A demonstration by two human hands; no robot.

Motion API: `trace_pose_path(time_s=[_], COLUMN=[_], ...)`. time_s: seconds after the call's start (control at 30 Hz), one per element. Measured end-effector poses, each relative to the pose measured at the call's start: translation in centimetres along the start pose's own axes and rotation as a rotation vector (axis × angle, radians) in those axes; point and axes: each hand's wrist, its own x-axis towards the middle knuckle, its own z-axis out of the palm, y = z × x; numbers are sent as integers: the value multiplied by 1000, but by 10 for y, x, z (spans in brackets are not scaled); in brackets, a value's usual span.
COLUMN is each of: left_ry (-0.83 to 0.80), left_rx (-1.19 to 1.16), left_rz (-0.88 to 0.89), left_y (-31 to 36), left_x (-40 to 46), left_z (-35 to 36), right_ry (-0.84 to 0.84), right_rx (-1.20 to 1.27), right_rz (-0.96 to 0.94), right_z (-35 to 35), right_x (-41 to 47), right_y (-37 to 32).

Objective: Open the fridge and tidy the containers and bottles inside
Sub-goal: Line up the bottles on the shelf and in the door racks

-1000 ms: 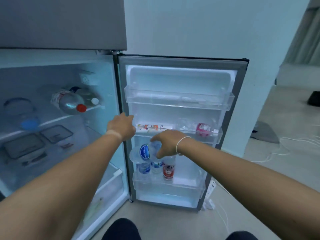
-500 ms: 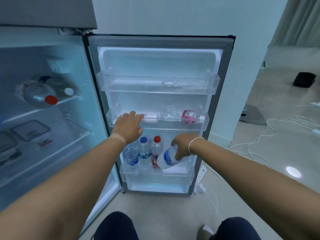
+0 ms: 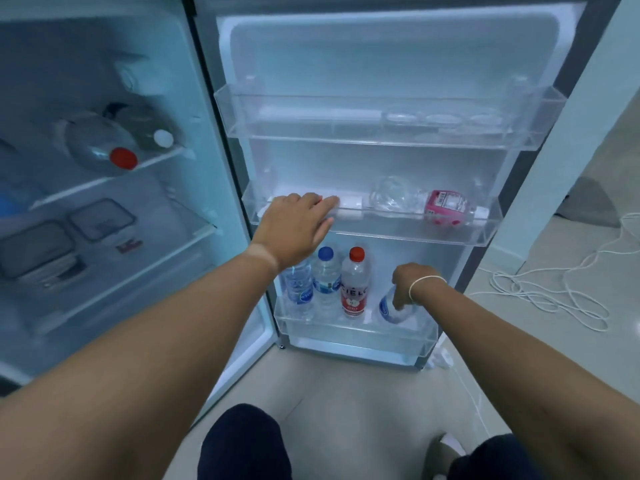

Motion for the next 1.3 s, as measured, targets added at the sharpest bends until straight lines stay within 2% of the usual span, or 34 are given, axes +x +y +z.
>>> trace_pose_path(time_s=[0.2, 0.43, 0.73, 1.07, 1.3], left_ry=[49, 66, 58, -30, -39], left_rx=[14, -129, -172, -220, -226], left_rz=[55, -51, -120, -151, -149], left_y=[-8, -9, -2, -1, 0], left_x=[3, 6, 5, 5, 5], left_z=[3, 7, 9, 4, 2], right_ry=[86, 215, 268, 286, 356], right_rx=[106, 276, 341, 688, 663], right_rz=[28, 136, 79, -10, 2], right_z=[7, 28, 28, 29, 18], right_x=[24, 44, 48, 31, 3], right_y=[-10, -12, -16, -13, 6])
